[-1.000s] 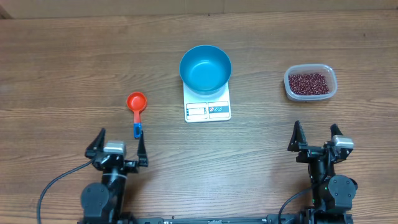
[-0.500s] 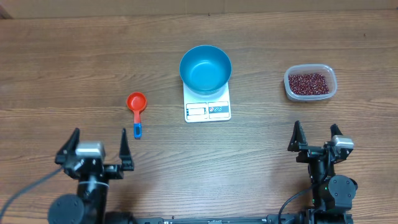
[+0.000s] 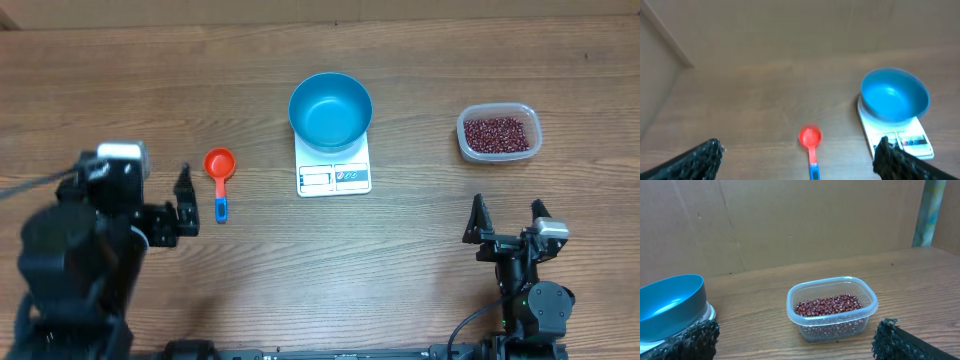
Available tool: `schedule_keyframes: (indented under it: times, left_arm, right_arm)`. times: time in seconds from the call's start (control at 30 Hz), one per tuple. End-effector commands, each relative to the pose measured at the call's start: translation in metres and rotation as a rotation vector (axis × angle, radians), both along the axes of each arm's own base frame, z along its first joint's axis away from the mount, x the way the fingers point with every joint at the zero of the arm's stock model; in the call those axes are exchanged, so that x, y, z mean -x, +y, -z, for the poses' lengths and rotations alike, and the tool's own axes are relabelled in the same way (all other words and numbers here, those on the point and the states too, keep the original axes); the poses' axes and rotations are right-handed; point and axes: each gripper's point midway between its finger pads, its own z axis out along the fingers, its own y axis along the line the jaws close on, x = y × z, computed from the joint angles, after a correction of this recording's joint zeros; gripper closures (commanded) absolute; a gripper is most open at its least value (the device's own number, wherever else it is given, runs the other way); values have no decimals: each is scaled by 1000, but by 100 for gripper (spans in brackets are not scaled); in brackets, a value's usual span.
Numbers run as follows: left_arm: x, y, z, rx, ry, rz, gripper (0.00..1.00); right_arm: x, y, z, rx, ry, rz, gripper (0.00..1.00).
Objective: Scoop item into bowl and weigh 150g on scale
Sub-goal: 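Move the left gripper forward over the red scoop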
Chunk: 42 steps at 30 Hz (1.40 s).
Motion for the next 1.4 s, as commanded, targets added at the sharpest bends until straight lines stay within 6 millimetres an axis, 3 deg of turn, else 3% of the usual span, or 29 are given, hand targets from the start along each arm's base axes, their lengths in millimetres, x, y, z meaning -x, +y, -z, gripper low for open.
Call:
schedule_keyframes:
  times: [0.0, 0.27, 0.37, 0.53, 0.83, 1.07, 1.37]
  left_arm:
    - [-19, 1, -5, -14, 89, 2, 0]
    - [-54, -9, 26, 5, 361, 63, 0]
    - [-72, -13, 47, 45, 475, 101, 0]
    - [-93, 7, 88, 92, 616, 55, 0]
    - [-108, 33, 152, 41, 837, 0, 0]
    - [-117, 35, 185, 45, 932, -2, 1]
    - [-122, 36, 213, 54, 1008, 1, 0]
  right_arm:
    - [0, 0, 2, 4, -4, -2, 0]
    - [0, 0, 2, 4, -4, -2, 0]
    - [0, 0, 2, 4, -4, -2, 0]
    - [0, 0, 2, 4, -4, -2, 0]
    - [0, 0, 2, 4, -4, -2, 0]
    - [0, 0, 2, 4, -4, -2, 0]
    - [0, 0, 2, 4, -4, -2, 0]
